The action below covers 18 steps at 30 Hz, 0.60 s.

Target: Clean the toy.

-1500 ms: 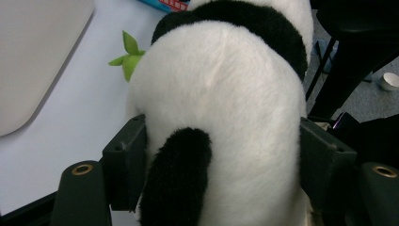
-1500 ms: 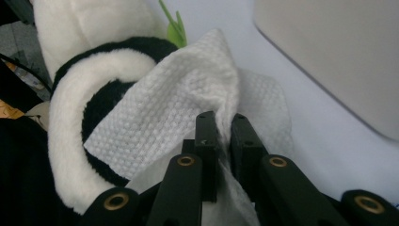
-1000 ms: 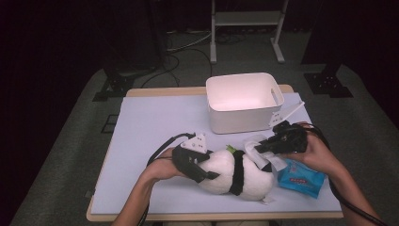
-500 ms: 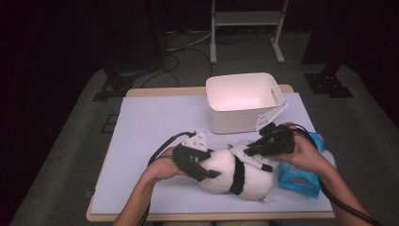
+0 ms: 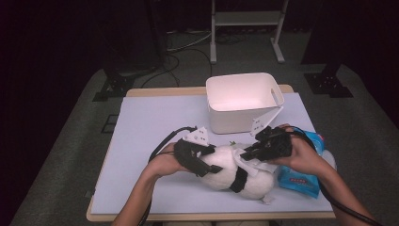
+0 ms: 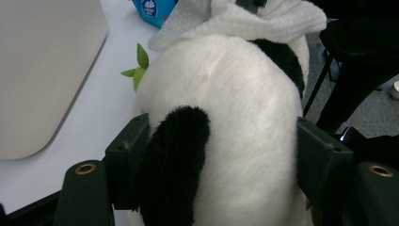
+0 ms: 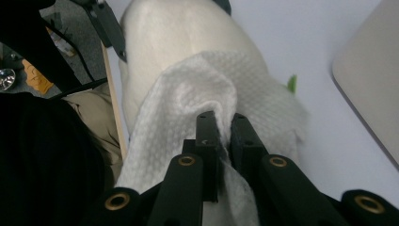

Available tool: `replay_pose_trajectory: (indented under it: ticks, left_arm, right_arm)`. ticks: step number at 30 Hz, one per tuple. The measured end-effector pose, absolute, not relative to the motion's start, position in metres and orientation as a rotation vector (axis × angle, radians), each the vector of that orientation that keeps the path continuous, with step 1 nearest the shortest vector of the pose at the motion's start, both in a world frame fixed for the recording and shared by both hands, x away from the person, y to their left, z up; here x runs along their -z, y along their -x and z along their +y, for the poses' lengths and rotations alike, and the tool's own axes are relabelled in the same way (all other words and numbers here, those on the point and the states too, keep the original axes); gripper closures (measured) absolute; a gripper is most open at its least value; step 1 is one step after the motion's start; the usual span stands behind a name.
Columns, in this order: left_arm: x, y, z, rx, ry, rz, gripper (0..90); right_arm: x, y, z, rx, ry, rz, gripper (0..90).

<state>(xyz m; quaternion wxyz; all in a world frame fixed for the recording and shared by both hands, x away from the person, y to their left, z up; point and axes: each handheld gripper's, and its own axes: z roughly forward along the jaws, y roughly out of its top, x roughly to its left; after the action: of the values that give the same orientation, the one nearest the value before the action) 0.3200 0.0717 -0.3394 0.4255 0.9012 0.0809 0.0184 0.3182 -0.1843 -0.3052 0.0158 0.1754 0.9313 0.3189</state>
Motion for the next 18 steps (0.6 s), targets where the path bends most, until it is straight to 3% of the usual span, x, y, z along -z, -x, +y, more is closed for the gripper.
replay_pose_trajectory:
  ticks: [11,18]
  left_arm:
    - [0.34,-0.32,0.069,-0.034,-2.253,0.201,29.5]
    - [0.331,-0.321,0.064,-0.053,-2.266,0.195,29.8]
  right_arm:
    - [0.316,-0.303,-0.227,-1.045,-0.66,2.845,82.9]
    - [0.312,-0.303,-0.224,-1.061,-0.652,2.818,82.9]
